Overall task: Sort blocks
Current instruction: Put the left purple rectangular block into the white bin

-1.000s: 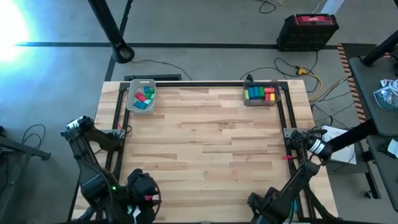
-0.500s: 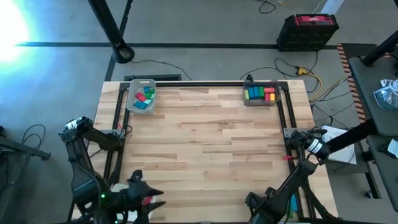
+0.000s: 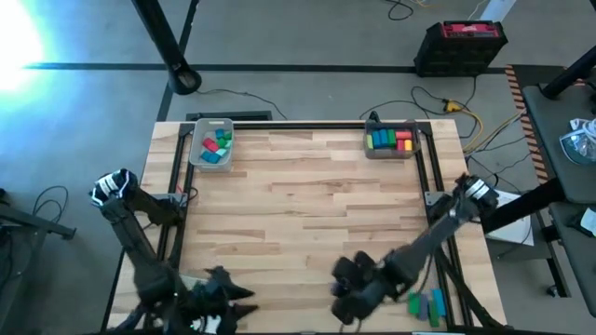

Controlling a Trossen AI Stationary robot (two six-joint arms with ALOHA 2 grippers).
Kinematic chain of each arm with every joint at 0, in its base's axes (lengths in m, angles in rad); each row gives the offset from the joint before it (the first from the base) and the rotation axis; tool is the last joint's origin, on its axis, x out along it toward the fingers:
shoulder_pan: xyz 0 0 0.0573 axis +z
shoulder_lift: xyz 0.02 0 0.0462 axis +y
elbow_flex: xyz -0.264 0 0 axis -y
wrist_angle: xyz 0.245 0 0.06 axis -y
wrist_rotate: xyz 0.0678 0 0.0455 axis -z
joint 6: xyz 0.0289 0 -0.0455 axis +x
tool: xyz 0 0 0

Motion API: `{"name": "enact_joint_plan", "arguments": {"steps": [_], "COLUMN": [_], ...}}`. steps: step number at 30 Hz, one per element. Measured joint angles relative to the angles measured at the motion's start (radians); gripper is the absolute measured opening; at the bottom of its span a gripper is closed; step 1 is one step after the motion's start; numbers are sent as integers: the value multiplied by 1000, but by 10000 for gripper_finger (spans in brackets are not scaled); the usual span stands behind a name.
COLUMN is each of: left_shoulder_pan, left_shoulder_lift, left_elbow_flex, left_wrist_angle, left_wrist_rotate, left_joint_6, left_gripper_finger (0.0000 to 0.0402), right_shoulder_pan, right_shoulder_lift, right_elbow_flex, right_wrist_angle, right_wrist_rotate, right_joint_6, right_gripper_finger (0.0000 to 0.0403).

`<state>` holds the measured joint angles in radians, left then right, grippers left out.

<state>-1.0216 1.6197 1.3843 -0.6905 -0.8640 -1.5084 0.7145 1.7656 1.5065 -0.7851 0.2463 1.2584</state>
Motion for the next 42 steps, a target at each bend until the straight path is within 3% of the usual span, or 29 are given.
{"name": "enact_joint_plan", "arguments": {"steps": [7, 11, 17, 27, 35, 42], "left_shoulder_pan": [98, 152, 223, 358, 370, 369], "left_shoulder_lift": [13, 28, 29, 45, 48, 49], "left_elbow_flex": [-239, -294, -273, -186, -153, -165], "left_wrist_angle": [912, 1177, 1210, 1263, 1249, 1248], "left_wrist_rotate": [45, 44, 91, 251, 263, 239], "left_joint_6": [463, 671, 811, 1008, 1066, 1052], "left_gripper_finger": [234, 256, 269, 290, 265, 211], "right_shoulder_pan": [-62, -68, -70, -105, -134, -152], "right_shoulder_lift": [-71, -129, -217, -243, -234, -226], "right_elbow_flex": [23, 27, 27, 28, 27, 27], "right_wrist_angle": [361, 546, 590, 628, 635, 638], "right_wrist_rotate": [16, 43, 146, 174, 234, 240], "right_joint_6": [-267, -350, -402, -397, -405, -406], "right_gripper_finger": [96, 96, 96, 96, 96, 96]}}
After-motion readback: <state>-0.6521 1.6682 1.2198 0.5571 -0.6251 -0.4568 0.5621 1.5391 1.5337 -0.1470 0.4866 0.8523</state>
